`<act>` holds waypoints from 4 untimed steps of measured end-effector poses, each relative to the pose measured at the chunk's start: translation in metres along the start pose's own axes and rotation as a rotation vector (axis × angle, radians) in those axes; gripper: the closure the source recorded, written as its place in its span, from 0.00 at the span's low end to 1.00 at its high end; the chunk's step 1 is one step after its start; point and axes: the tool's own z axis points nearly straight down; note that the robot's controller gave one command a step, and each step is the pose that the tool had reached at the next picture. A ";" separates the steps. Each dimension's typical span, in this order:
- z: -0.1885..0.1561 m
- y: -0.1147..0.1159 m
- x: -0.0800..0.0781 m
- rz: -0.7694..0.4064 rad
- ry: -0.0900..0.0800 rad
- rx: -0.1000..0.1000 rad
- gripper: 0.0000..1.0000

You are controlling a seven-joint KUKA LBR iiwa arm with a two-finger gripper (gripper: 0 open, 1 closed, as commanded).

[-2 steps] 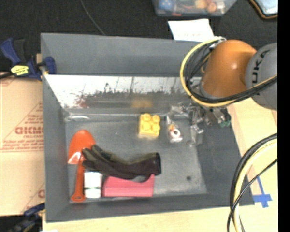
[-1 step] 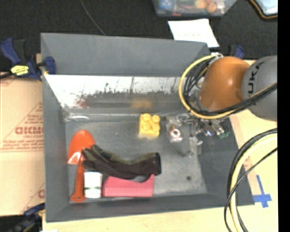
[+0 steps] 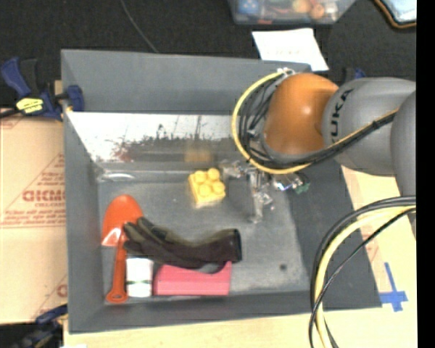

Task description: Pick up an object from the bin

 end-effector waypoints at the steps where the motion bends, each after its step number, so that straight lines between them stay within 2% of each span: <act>1: -0.001 0.002 0.023 -0.001 -0.001 0.004 0.00; 2: -0.001 0.005 0.045 -0.001 0.005 0.002 0.00; 3: -0.053 0.071 0.031 -0.142 -0.002 0.003 0.00; 4: -0.051 0.069 0.034 -0.138 0.003 0.002 0.00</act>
Offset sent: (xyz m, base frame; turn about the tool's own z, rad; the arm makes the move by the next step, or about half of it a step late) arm -0.0257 -0.0286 -0.0020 -0.0212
